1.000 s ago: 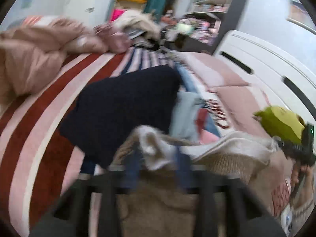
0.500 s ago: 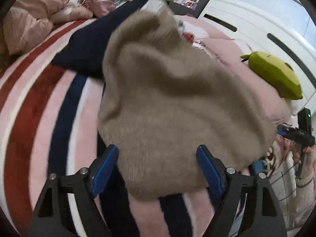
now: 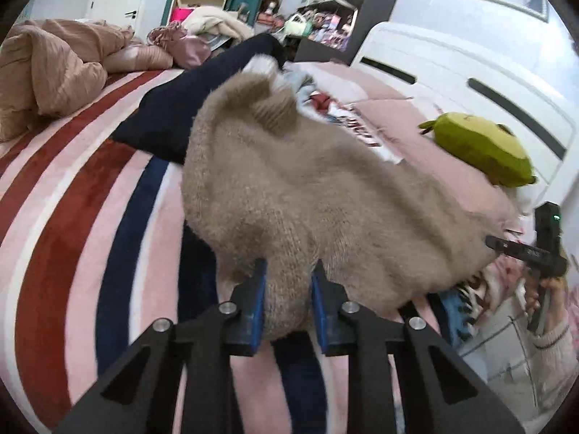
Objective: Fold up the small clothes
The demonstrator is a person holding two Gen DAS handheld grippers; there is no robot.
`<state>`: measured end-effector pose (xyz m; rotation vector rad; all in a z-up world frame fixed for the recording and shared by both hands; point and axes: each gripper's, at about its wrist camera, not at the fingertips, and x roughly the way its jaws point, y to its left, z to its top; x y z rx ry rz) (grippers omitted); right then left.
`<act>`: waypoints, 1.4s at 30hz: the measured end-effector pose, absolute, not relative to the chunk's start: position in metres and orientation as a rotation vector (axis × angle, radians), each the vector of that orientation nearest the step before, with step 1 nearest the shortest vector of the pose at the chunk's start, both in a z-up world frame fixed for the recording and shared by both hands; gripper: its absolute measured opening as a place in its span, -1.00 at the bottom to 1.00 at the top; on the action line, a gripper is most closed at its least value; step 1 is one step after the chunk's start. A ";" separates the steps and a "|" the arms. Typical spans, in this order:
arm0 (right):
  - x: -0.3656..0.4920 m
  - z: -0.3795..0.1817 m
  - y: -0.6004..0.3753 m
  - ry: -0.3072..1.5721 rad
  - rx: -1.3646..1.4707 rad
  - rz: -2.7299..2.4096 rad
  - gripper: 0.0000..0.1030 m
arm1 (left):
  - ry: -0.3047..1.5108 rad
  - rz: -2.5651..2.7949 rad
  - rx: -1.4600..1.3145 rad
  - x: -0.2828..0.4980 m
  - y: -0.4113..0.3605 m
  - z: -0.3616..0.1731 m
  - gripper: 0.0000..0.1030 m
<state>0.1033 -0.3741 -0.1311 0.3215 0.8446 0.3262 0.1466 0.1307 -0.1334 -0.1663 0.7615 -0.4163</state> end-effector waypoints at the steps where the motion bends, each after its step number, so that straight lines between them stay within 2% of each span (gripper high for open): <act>1: 0.098 -0.128 -0.376 0.845 0.330 0.339 -0.68 | 0.762 -0.428 -0.179 0.141 0.134 -0.134 -0.63; 6: 0.076 -0.143 -0.376 0.911 0.353 0.341 -0.64 | 0.838 -0.434 -0.180 0.118 0.135 -0.159 -0.59; 9: 0.075 -0.157 -0.367 0.951 0.299 0.293 -0.40 | 0.838 -0.424 -0.189 0.118 0.135 -0.166 -0.40; 10: 0.074 -0.156 -0.368 0.951 0.306 0.277 -0.36 | 0.836 -0.412 -0.208 0.116 0.137 -0.164 -0.22; 11: 0.072 -0.153 -0.370 0.947 0.317 0.270 -0.34 | 0.837 -0.407 -0.224 0.114 0.140 -0.162 0.07; 13: 0.063 -0.139 -0.375 0.911 0.317 0.231 -0.34 | 0.820 -0.391 -0.256 0.102 0.148 -0.156 0.44; 14: 0.056 -0.131 -0.376 0.881 0.283 0.193 -0.30 | 0.817 -0.381 -0.272 0.095 0.151 -0.155 0.54; 16: 0.046 -0.109 -0.367 0.777 0.146 0.074 -0.20 | 0.825 -0.366 -0.328 0.087 0.157 -0.154 0.55; 19: 0.040 -0.088 -0.348 0.663 0.137 0.112 -0.20 | 0.798 -0.363 -0.420 0.075 0.158 -0.157 0.62; 20: 0.040 -0.085 -0.340 0.644 0.153 0.145 -0.26 | 0.798 -0.357 -0.440 0.074 0.156 -0.159 0.62; 21: 0.043 -0.083 -0.325 0.624 0.166 0.201 -0.34 | 0.804 -0.359 -0.468 0.072 0.152 -0.161 0.62; 23: 0.051 -0.085 -0.297 0.622 0.173 0.281 -0.86 | 0.811 -0.411 -0.572 0.069 0.146 -0.168 0.62; 31: 0.096 -0.110 -0.189 0.687 0.139 0.490 -0.92 | 0.809 -0.493 -0.676 0.082 0.109 -0.186 0.67; 32: 0.100 -0.116 -0.184 0.709 0.136 0.486 -0.92 | 0.811 -0.490 -0.690 0.086 0.107 -0.189 0.73; 37: 0.112 -0.158 -0.178 0.862 0.101 0.424 -0.95 | 0.755 -0.396 -0.785 0.115 0.109 -0.204 0.73; 42: 0.102 -0.150 -0.184 0.830 0.146 0.451 -0.91 | 0.703 -0.331 -0.755 0.138 0.106 -0.195 0.73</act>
